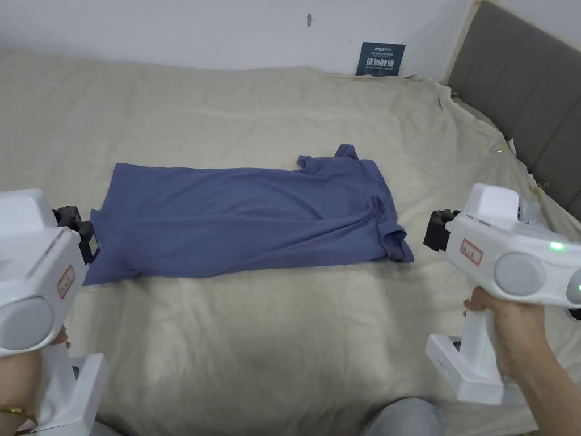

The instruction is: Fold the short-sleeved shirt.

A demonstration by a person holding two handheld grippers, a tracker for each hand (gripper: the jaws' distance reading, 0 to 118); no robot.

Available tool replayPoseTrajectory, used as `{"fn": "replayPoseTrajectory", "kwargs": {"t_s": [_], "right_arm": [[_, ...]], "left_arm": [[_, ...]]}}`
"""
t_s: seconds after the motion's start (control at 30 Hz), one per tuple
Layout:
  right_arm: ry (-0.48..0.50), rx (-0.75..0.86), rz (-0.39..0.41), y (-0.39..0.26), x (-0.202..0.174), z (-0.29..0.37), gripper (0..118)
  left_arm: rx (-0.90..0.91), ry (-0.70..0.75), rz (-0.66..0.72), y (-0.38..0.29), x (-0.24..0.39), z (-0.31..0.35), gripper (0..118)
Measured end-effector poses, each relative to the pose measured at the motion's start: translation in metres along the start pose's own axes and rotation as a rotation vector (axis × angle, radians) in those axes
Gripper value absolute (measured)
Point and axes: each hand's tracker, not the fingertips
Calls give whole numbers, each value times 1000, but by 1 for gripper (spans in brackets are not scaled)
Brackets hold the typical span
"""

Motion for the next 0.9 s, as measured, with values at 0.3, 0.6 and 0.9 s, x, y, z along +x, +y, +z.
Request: {"fn": "replayPoseTrajectory", "kwargs": {"t_s": [0.3,0.6,0.9], "right_arm": [[-27,-278,-43,30,7,-88,90],[-102,-534,-6,14,4,-182,99],[-146,-583,-137,-12,15,-223,85]], "left_arm": [[-2,-6,-13,3,14,-20,0],[-25,-15,-20,1,27,-50,0],[-99,10,-31,-12,30,-83,0]]}}
